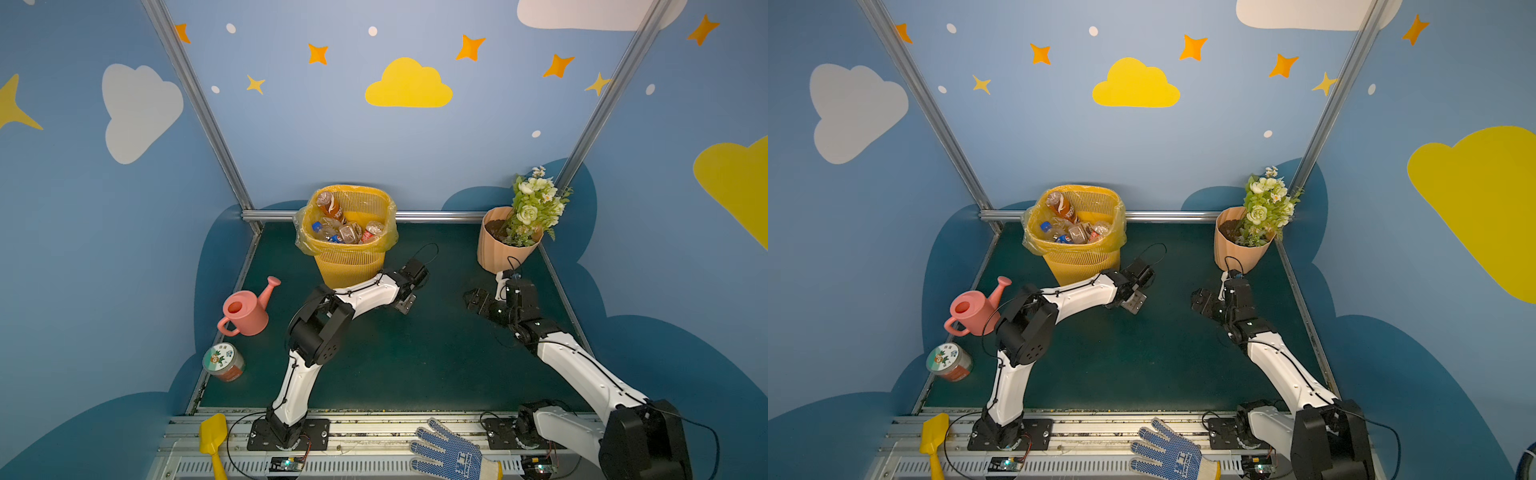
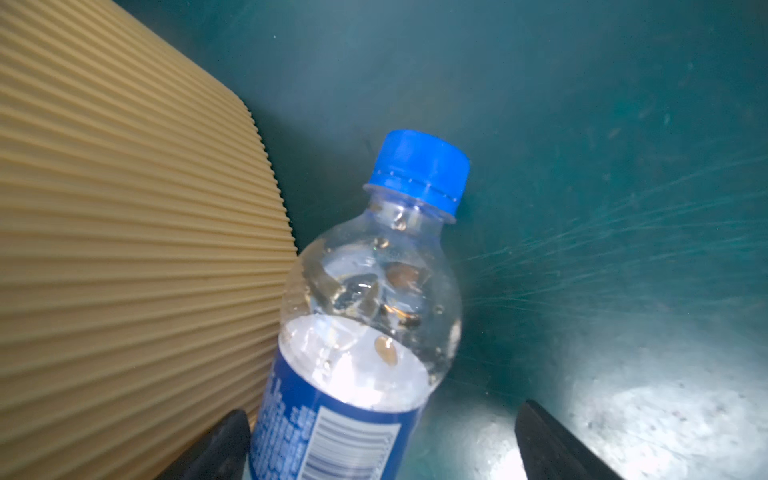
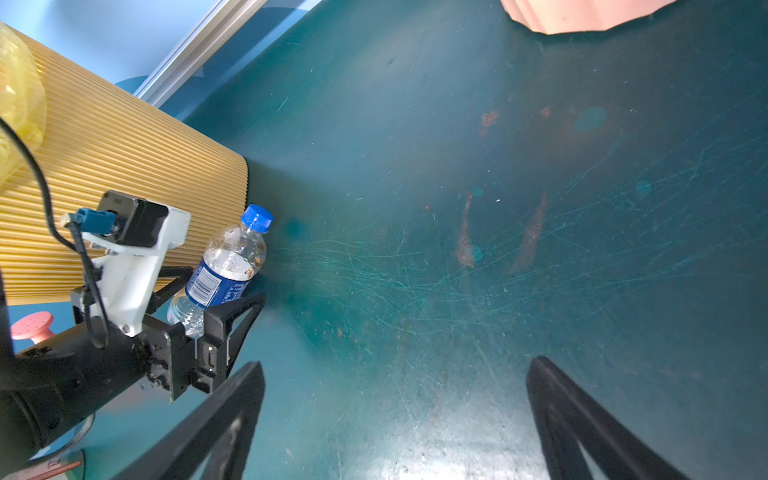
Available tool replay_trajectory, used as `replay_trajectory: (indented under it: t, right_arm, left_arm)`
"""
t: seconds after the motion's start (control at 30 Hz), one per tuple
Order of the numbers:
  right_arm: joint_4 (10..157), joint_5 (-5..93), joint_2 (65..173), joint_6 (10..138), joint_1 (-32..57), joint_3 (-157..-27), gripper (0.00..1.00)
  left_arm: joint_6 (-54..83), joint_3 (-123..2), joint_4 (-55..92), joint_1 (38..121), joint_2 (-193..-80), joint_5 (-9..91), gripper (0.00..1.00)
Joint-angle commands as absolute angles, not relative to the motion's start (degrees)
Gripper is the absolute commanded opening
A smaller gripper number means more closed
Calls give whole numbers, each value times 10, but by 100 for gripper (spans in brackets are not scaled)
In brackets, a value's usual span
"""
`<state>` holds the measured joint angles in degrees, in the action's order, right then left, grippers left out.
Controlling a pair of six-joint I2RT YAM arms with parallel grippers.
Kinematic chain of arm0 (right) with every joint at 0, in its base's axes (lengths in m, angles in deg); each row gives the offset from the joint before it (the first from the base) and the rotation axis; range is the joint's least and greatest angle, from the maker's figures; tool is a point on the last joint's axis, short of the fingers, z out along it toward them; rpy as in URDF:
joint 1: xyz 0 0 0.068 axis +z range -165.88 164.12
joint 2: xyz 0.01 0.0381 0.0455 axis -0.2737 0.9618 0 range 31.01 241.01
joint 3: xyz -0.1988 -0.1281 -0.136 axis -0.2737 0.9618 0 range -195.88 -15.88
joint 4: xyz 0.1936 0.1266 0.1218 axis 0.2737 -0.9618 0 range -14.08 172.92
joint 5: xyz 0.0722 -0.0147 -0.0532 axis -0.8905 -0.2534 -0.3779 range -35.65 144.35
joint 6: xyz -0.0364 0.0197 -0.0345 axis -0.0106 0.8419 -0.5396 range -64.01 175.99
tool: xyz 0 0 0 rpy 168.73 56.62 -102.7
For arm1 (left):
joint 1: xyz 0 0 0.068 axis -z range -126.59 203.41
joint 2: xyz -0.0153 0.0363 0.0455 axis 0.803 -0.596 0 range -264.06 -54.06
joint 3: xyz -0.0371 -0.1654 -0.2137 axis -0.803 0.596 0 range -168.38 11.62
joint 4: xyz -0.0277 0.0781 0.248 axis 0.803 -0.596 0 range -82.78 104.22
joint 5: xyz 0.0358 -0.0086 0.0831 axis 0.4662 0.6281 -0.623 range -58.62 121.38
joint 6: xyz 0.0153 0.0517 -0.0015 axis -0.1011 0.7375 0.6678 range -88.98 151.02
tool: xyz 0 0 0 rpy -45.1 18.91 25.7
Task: Throw the plastic bottles in the bin
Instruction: 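Close the left gripper on the remaining blue-label water bottle, then lift the blue-label bottle upright with the left gripper over the bin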
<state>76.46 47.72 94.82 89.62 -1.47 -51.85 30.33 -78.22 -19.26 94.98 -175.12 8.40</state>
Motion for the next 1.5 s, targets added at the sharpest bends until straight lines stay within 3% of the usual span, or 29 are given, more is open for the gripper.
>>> replay_trajectory:
  t: [0.0,0.33,0.67,1.0,1.33,1.47]
  right_arm:
    - [757,480,938,895,-18,-518,96]
    - [765,473,936,902,-23,-510,96]
    - [769,470,937,904,-25,-507,96]
    - [757,480,913,900,-29,-497,96]
    - [760,478,911,902,-31,-496,96]
    - [757,478,910,897,-31,-496,96]
  left_arm:
    - [297,-776,-229,954,-1775,149,95]
    - [274,-736,-212,953,-1730,231,90]
    - [257,-721,-190,953,-1719,230,86]
    - [230,-718,-157,945,-1697,257,52]
    - [220,-657,-72,963,-1549,280,44]
    - [249,-639,-36,1000,-1471,224,46]
